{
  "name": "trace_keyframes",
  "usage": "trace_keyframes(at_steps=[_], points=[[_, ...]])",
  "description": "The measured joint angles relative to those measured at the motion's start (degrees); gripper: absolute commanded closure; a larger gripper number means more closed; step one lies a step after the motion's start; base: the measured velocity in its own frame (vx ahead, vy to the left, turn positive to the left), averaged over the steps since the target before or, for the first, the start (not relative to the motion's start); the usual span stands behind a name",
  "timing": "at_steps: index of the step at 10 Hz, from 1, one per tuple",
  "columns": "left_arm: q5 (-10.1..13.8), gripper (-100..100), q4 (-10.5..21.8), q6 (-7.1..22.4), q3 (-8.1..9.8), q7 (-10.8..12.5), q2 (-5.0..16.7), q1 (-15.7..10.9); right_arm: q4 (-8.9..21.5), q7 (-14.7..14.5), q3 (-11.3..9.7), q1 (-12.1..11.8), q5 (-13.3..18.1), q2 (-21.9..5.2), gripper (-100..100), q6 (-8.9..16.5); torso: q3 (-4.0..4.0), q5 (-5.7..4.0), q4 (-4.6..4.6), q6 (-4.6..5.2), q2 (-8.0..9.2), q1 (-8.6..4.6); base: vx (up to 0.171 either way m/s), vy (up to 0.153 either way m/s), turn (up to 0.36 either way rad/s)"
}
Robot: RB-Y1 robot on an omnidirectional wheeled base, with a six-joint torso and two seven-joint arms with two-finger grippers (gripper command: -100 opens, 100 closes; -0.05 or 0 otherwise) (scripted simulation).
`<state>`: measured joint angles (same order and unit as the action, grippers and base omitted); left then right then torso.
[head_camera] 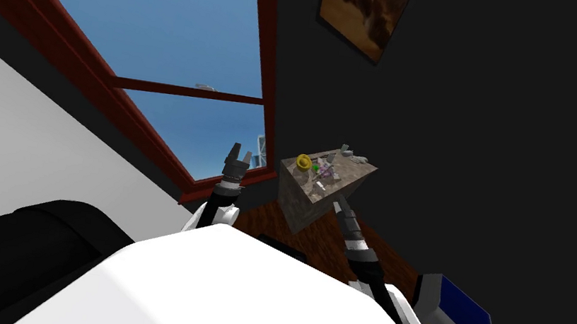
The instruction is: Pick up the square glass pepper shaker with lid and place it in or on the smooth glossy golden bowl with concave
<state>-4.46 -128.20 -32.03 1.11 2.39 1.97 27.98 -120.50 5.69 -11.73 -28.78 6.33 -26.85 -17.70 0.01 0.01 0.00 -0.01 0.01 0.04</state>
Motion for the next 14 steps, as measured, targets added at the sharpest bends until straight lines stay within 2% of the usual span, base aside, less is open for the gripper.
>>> trace_keyframes(at_steps=[1, 5, 10, 11, 14], points=[[0.00, 0, 0.00, 0.00, 0.00, 0.00, 0.00, 0.00, 0.93, 0.47, -1.64, -0.30, 0.70, -1.29, -100, 1.06, 0.00, 0.01, 0.00, 0.01, 0.00, 0.04, 0.003, 0.020, 0.072], [0.00, 0, 0.00, 0.00, 0.00, 0.00, 0.00, 0.00, 4.15, 2.58, -3.78, -1.39, 1.31, -8.00, -100, 1.92, -0.01, 0.00, 0.00, 0.02, -0.01, 0.01, 0.002, 0.020, 0.117], [0.00, 0, 0.00, 0.00, 0.01, 0.00, 0.00, 0.01, 7.73, 4.98, -6.33, -1.08, 1.87, -15.76, -100, 3.91, -0.03, 0.01, -0.01, 0.05, -0.05, 0.00, 0.008, 0.019, 0.127], [0.00, 0, 0.00, 0.00, 0.00, 0.00, 0.00, 0.01, 7.86, 5.59, -7.16, -0.91, 2.02, -17.69, -100, 5.13, -0.03, 0.01, -0.01, 0.01, -0.06, 0.02, 0.012, 0.015, 0.089], [0.00, 0, 0.00, 0.00, 0.01, 0.00, 0.00, 0.01, 10.84, 6.37, -8.70, -0.92, 2.55, -21.63, -100, 5.35, -0.04, 0.00, -0.01, 0.05, -0.06, 0.00, 0.017, 0.018, 0.129]])
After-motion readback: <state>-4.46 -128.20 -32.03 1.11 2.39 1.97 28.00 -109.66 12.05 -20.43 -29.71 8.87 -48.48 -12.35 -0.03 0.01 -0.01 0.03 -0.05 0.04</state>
